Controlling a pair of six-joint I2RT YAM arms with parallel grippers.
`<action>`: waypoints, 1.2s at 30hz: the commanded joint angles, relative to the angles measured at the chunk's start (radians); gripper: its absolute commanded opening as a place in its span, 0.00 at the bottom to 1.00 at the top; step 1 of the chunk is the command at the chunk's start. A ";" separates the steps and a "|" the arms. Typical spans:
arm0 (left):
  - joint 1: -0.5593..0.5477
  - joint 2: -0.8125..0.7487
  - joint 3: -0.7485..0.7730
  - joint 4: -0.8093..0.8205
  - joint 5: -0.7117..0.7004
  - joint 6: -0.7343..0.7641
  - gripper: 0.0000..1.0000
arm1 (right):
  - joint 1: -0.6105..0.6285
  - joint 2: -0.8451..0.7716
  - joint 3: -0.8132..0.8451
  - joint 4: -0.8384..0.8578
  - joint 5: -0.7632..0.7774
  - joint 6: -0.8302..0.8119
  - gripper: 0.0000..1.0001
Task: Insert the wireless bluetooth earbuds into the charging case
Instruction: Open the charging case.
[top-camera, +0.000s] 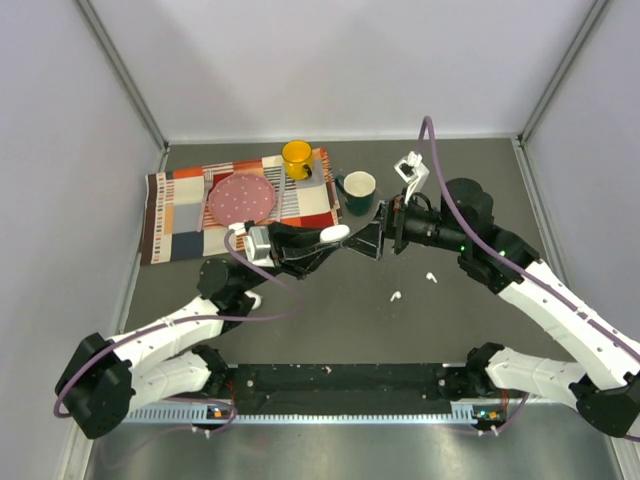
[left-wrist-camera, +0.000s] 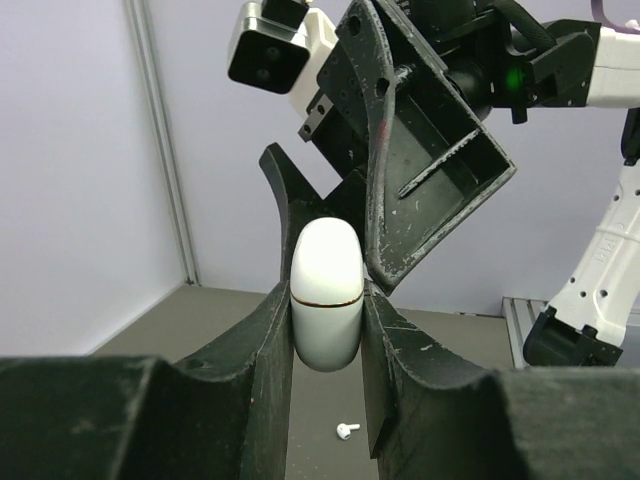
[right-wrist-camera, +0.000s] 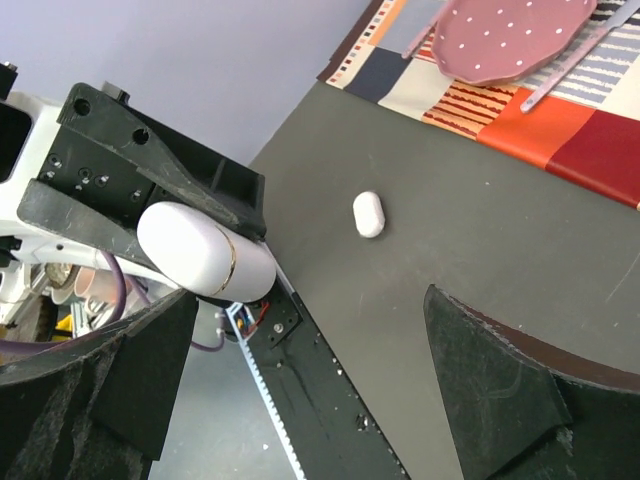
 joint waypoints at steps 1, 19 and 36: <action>0.006 -0.011 -0.003 0.024 0.034 -0.015 0.00 | 0.014 0.013 0.053 0.018 0.025 -0.011 0.95; 0.006 -0.038 -0.011 -0.040 0.111 0.003 0.00 | 0.012 0.008 0.018 0.078 0.068 0.058 0.95; 0.006 -0.073 -0.051 -0.114 0.069 0.037 0.00 | 0.014 -0.013 0.015 0.140 0.117 0.090 0.96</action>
